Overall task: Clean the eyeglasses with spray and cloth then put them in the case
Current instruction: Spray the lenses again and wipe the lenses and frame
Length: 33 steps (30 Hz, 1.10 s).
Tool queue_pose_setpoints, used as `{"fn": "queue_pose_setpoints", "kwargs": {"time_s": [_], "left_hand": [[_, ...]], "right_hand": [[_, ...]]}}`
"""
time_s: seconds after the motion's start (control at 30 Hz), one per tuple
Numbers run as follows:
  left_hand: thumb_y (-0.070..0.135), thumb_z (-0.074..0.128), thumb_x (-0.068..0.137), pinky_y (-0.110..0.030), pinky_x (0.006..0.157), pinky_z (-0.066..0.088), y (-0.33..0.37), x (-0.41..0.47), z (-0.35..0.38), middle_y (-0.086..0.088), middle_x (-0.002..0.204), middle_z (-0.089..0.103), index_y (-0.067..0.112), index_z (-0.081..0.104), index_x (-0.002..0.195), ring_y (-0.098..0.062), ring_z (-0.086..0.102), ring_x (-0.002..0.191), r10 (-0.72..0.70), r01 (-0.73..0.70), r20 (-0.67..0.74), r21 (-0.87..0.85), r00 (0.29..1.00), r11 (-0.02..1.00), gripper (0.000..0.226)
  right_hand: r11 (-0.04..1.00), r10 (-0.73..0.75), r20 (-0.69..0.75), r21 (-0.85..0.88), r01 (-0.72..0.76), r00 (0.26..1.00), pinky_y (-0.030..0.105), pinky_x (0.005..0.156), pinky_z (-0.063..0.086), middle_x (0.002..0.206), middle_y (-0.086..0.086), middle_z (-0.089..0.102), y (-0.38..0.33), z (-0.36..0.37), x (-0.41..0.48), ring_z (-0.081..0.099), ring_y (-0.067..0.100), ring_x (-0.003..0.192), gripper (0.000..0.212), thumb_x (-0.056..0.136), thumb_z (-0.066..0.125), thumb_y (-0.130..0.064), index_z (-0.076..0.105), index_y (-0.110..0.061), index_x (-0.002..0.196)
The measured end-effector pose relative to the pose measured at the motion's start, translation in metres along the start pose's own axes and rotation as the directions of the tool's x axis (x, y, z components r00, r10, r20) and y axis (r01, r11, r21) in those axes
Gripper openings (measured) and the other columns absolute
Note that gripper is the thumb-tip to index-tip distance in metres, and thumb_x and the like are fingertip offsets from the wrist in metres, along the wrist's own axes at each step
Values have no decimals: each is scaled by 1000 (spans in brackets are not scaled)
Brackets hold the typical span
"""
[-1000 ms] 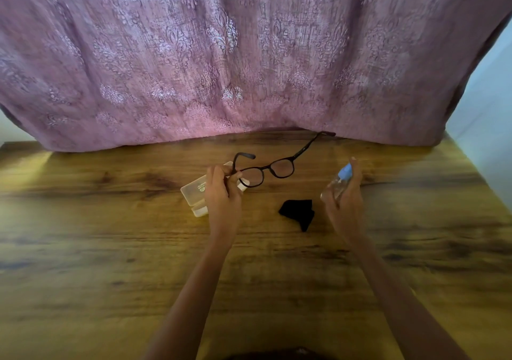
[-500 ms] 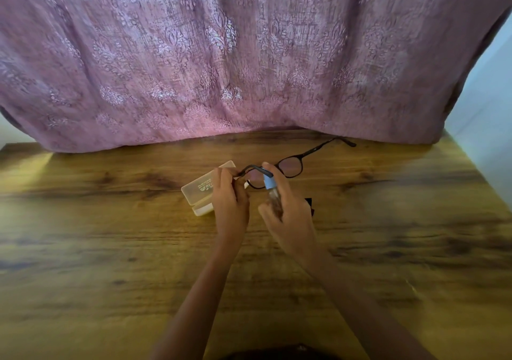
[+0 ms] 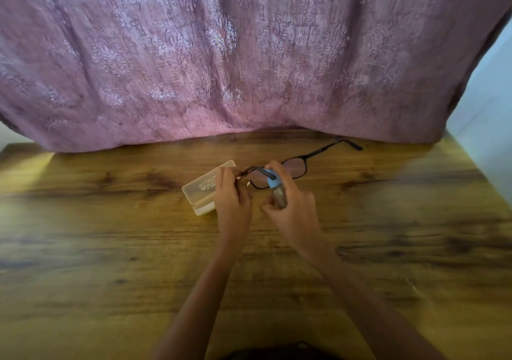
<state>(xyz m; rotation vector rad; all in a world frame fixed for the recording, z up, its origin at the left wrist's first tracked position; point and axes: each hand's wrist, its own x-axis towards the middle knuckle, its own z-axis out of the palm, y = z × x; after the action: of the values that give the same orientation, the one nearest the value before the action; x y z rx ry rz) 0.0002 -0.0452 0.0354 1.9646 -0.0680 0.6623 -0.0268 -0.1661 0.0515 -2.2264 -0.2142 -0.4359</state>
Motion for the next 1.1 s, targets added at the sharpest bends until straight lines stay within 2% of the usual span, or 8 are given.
{"fn": "queue_pose_setpoints", "kwargs": {"time_s": [0.13,0.27,0.33,0.43,0.6,0.87,0.97,1.1], "left_hand": [[-9,40,88,-46,55,48,1,1,0,7,96,46,5,54,96,-11,48,75,-1,1,-14,21,1000,1000,21],[-9,41,87,-12,65,39,2,1,0,5,94,48,4,55,93,2,47,80,19,-18,-22,53,1000,998,20],[-11,42,87,-7,65,35,2,1,-1,4,93,48,3,55,93,6,46,80,19,-18,-15,57,1000,998,20],[-13,42,86,-6,65,34,1,0,-1,5,93,47,2,55,93,6,46,79,14,-13,-19,57,1000,998,21],[-13,43,86,-7,66,35,-1,0,-1,5,92,47,3,55,93,6,46,81,35,-33,-22,58,999,998,21],[-8,41,87,-18,56,39,-2,-2,1,2,92,49,4,55,93,1,47,74,30,-29,-14,21,999,999,20],[-1,40,88,-31,55,47,-1,-4,1,5,94,48,4,55,93,-7,48,72,-8,8,2,-13,1000,1000,17],[-2,40,88,-16,61,42,1,-4,0,2,92,50,5,55,93,-1,48,75,16,-16,-6,9,1000,1000,17]], "right_hand": [[1000,9,-17,-6,-9,1000,22,55,49,69,-5,59,0,-1,-2,55,8,53,67,77,71,-11,42,-33,133],[1000,-11,-23,27,11,1000,25,50,49,66,-3,59,-2,0,0,56,11,52,58,80,69,-15,41,-34,128],[999,1,-6,49,-1,1000,23,53,50,69,-5,60,-1,2,0,58,11,56,57,83,69,-16,41,-34,128],[999,-6,-4,46,7,1000,13,59,47,68,-9,56,0,4,-2,58,6,64,59,81,74,-21,42,-33,130],[998,20,9,66,-21,1000,29,49,46,62,6,56,3,2,-2,52,19,51,65,74,81,-26,41,-37,125],[999,36,27,5,-36,999,25,53,48,60,-5,53,1,3,1,54,12,52,64,75,77,-18,38,-38,123],[999,27,9,25,-27,1000,26,51,47,57,-2,54,-1,3,2,54,15,53,60,75,74,-12,40,-38,116],[998,5,-34,55,-3,999,26,45,44,55,-1,50,-5,1,3,49,19,51,53,75,76,-18,45,-31,117]]}}
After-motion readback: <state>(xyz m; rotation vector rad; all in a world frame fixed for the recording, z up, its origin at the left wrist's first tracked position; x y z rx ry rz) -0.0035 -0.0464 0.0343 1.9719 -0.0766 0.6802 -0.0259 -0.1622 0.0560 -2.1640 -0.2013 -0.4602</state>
